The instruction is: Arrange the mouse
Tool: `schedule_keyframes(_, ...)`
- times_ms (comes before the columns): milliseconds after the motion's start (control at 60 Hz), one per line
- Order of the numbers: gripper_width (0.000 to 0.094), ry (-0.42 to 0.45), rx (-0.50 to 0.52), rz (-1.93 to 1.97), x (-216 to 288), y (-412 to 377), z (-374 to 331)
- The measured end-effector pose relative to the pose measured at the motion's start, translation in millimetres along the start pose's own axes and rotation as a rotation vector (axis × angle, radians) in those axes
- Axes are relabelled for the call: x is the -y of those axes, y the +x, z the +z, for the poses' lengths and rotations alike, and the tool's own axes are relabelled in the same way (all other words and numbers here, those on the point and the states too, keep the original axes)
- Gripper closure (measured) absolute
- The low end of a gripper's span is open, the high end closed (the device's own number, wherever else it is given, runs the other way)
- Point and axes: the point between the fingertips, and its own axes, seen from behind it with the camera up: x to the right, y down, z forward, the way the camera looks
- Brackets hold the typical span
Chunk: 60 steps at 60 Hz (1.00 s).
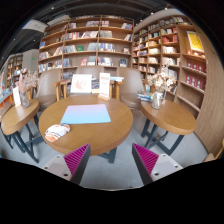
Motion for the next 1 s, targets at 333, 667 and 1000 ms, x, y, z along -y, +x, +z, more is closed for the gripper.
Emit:
schedule_keyframes(333, 0.0077, -0.004, 0.081, -0.029, 1.5, -80.6, 11.3)
schedule_keyframes(667, 0.0079, -0.023, 0.198, -0.088, -10.4, -182.3, 11.2)
schedule_keyframes(1000, 0.0077, -0.028, 0.234, -0.105, -16.4, -238.3, 31.0)
